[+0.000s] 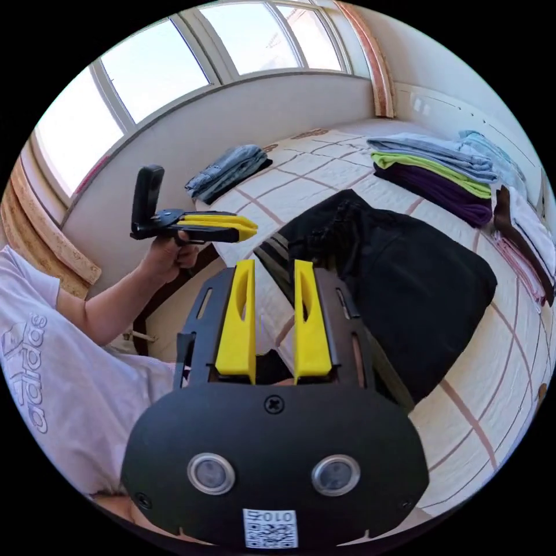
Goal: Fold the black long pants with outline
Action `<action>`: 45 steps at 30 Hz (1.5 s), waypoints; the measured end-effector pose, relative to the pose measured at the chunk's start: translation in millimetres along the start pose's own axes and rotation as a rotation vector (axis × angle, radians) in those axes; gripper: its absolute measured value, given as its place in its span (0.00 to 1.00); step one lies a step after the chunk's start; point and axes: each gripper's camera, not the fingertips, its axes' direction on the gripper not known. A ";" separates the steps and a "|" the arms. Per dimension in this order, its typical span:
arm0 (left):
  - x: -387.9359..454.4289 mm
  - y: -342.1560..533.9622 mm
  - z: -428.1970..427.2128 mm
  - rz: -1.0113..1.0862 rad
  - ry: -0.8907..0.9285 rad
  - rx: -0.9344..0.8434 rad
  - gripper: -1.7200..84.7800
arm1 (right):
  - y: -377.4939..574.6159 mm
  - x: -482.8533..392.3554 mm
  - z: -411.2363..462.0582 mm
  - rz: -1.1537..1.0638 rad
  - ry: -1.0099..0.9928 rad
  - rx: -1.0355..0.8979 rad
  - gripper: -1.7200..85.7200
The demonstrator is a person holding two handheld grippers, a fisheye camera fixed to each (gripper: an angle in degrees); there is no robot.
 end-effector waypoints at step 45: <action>5.4 -36.0 162.0 0.016 0.086 -0.253 0.15 | 189.4 29.7 1.8 0.367 0.426 -0.002 0.11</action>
